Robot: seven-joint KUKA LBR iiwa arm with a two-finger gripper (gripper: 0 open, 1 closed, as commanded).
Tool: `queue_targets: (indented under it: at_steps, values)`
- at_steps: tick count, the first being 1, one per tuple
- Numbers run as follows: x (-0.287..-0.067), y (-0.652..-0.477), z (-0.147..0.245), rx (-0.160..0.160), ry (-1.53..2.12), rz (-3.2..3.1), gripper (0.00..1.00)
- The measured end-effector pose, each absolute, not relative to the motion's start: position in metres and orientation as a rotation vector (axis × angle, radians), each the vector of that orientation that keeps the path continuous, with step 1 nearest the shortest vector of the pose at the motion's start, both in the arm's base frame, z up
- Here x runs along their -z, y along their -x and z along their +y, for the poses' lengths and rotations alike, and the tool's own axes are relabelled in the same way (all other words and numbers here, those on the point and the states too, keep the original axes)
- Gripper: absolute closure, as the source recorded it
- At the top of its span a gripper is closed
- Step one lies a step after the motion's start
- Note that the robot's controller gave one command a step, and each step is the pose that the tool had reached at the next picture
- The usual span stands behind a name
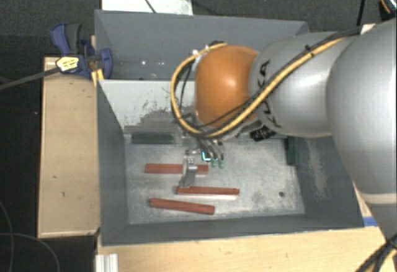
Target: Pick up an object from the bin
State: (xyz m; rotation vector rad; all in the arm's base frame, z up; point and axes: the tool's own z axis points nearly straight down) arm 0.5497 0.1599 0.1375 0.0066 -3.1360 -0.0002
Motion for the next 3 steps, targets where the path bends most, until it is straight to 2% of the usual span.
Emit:
queue_targets:
  at_steps: [1,2,3]
  values:
    - [-0.067,-0.564,0.170,0.000,-0.079,-3.137,0.00]
    - [-0.071,-0.565,0.170,0.002,-0.068,-3.142,1.00]
    - [-0.224,-0.570,0.161,0.004,-0.079,-3.152,1.00]
